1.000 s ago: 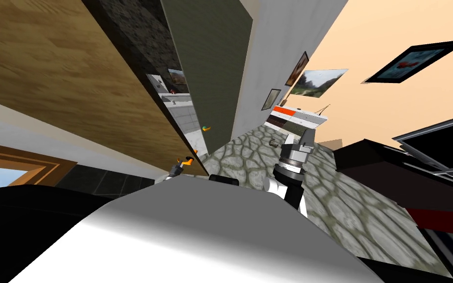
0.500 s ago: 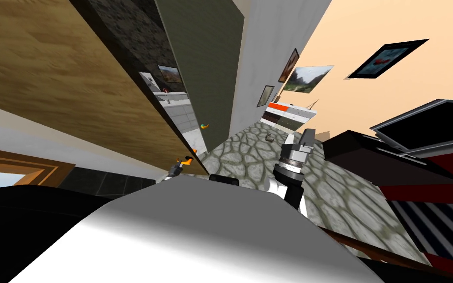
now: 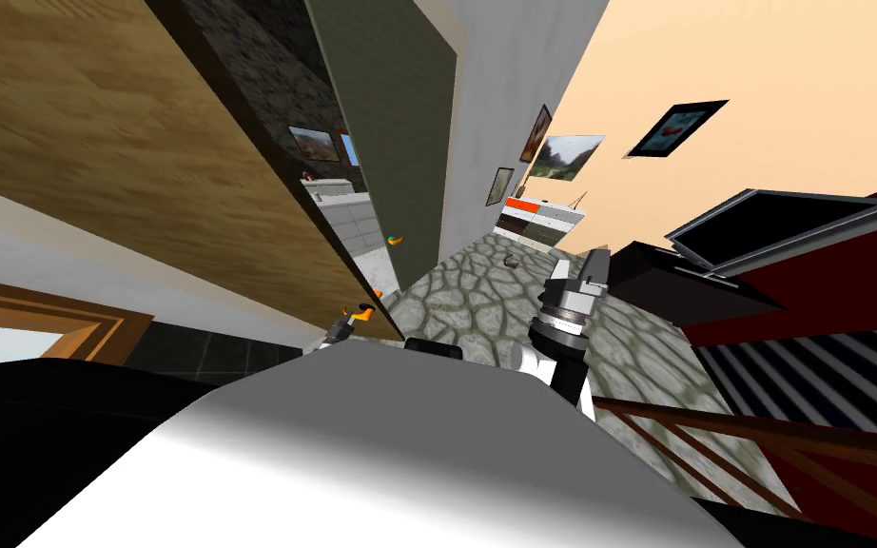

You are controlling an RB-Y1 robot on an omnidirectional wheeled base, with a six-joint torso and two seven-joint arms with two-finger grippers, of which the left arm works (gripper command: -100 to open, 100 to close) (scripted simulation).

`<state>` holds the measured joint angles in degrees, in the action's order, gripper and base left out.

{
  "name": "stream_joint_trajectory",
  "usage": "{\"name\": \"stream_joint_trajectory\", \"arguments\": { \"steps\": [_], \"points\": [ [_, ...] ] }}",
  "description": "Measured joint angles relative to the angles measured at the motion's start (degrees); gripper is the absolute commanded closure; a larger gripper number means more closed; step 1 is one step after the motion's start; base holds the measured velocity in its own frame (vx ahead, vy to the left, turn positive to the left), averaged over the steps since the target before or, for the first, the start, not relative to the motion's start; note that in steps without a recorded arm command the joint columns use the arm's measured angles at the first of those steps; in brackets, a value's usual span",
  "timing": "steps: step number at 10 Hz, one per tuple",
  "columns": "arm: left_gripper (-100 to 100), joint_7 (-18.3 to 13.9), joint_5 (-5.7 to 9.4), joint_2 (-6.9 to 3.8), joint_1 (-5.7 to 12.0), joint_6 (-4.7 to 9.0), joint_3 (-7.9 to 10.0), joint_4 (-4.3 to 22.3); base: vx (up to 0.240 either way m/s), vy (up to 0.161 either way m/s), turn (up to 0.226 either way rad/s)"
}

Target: Pull the door open

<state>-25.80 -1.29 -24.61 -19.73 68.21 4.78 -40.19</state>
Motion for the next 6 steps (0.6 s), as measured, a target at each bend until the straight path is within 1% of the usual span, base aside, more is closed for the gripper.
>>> {"name": "stream_joint_trajectory", "arguments": {
  "steps": [1, 2, 3, 4, 5, 6],
  "points": [
    [100, -0.16, -0.12, -0.16, 0.20, 0.38, -0.17, 0.45, -0.247, 0.063, -0.144],
    [100, -0.32, -0.22, -0.25, 0.25, 0.65, -0.30, 0.46, -0.111, 0.037, -0.031],
    [100, -0.33, -0.28, -0.22, 0.18, 0.59, -0.37, 0.53, -0.072, -0.014, 0.130],
    [100, -0.63, -1.40, -0.24, 0.08, 0.53, -0.05, 0.14, -0.097, -0.023, 0.153],
    [100, -1.06, -2.53, -0.31, 0.46, 0.88, 0.27, 0.32, -0.095, -0.011, 0.093],
    [100, -1.36, -3.55, -0.28, 1.06, 1.83, 0.48, 1.32, -0.063, -0.013, 0.015]
  ]
}}
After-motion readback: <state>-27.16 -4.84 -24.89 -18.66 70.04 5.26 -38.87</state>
